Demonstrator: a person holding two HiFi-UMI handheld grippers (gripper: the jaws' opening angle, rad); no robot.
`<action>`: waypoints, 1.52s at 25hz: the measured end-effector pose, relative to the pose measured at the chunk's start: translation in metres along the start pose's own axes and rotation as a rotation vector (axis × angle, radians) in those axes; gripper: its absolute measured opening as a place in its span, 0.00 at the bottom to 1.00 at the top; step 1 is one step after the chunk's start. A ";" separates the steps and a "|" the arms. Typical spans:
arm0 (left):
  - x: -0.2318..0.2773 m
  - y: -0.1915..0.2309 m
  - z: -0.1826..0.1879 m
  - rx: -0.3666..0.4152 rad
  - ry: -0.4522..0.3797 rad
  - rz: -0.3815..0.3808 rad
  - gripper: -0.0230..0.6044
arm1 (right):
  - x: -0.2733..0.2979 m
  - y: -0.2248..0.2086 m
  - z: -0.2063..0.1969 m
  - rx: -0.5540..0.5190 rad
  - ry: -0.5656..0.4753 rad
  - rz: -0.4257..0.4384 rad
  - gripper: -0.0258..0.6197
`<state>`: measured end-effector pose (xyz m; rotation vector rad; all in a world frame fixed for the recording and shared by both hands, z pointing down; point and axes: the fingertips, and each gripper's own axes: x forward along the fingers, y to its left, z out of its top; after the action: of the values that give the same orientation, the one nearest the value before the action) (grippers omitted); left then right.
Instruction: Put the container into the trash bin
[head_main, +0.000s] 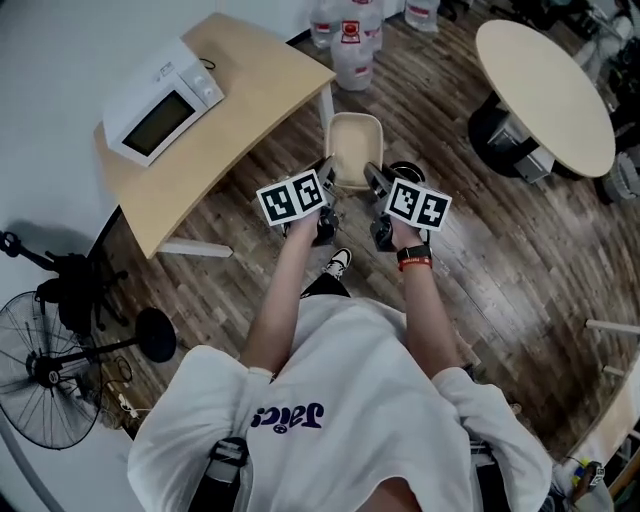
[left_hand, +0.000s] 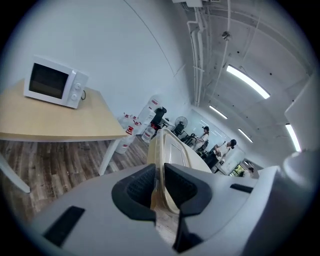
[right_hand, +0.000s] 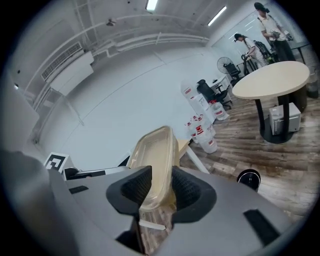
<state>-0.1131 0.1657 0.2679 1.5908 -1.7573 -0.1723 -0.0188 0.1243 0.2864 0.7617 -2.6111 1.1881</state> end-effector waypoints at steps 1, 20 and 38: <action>0.009 -0.003 0.005 0.011 0.015 -0.018 0.14 | 0.002 -0.004 0.007 0.010 -0.016 -0.017 0.26; 0.143 -0.044 0.056 0.115 0.214 -0.268 0.14 | 0.028 -0.072 0.098 0.125 -0.214 -0.278 0.27; 0.241 -0.020 0.061 0.166 0.339 -0.343 0.15 | 0.089 -0.133 0.121 0.193 -0.250 -0.428 0.27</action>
<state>-0.1216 -0.0790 0.3173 1.9082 -1.2602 0.0811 -0.0199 -0.0727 0.3240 1.5046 -2.3488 1.2858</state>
